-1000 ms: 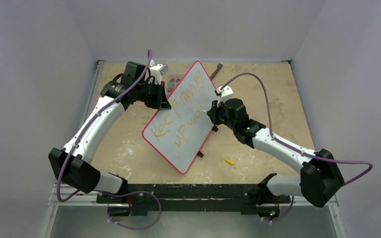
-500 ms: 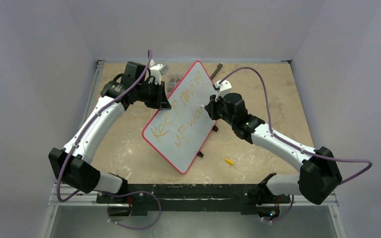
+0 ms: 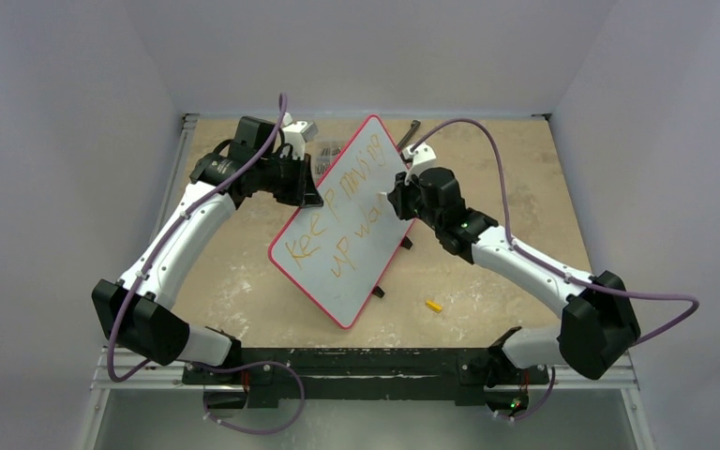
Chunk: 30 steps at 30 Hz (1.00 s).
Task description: Write a sentence on the whiteboard
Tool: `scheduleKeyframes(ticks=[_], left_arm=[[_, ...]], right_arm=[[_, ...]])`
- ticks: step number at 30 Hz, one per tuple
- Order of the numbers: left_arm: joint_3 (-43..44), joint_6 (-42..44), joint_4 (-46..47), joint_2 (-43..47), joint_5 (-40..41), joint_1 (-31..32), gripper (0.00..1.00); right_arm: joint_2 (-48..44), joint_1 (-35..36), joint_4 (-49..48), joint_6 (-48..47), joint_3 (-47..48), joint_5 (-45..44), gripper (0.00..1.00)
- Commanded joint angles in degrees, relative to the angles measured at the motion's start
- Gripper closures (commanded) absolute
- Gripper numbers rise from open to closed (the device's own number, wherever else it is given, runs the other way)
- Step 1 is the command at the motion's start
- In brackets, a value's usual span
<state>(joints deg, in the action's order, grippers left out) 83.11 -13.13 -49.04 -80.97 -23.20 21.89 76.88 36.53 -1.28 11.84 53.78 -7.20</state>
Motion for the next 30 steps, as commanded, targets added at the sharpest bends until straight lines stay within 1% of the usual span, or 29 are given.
scheduleKeyframes(ticks=[1, 6, 11, 14, 16, 20, 30], left_arm=[[-0.3, 6.0, 0.2, 0.9, 6.7, 0.2, 1.0], [-0.2, 6.0, 0.2, 0.8, 6.5, 0.2, 1.0], [-0.3, 5.9, 0.2, 0.8, 6.5, 0.1, 1.0], [-0.2, 6.0, 0.2, 1.0, 6.4, 0.1, 1.0], [-0.3, 6.0, 0.1, 1.1, 6.0, 0.2, 1.0], [-0.3, 6.0, 0.0, 1.4, 5.8, 0.1, 1.0], [-0.7, 5.9, 0.3, 1.4, 5.5, 0.2, 1.0]], right_arm=[[0.7, -0.3, -0.5, -1.1, 3.1, -0.9, 1.0], [0.3, -0.3, -0.4, -1.4, 3.1, -1.2, 1.0], [-2.7, -0.4, -0.4, -1.2, 2.1, -1.4, 1.0], [-4.4, -0.8, 1.1, -1.5, 2.0, -3.8, 1.0], [-5.0, -2.3, 2.4, -1.0, 1.6, -4.5, 1.0], [-5.8, -6.4, 1.6, 0.8, 0.1, -1.3, 1.0], [-3.2, -9.5, -1.0, 1.4, 0.6, 3.7, 1.0]])
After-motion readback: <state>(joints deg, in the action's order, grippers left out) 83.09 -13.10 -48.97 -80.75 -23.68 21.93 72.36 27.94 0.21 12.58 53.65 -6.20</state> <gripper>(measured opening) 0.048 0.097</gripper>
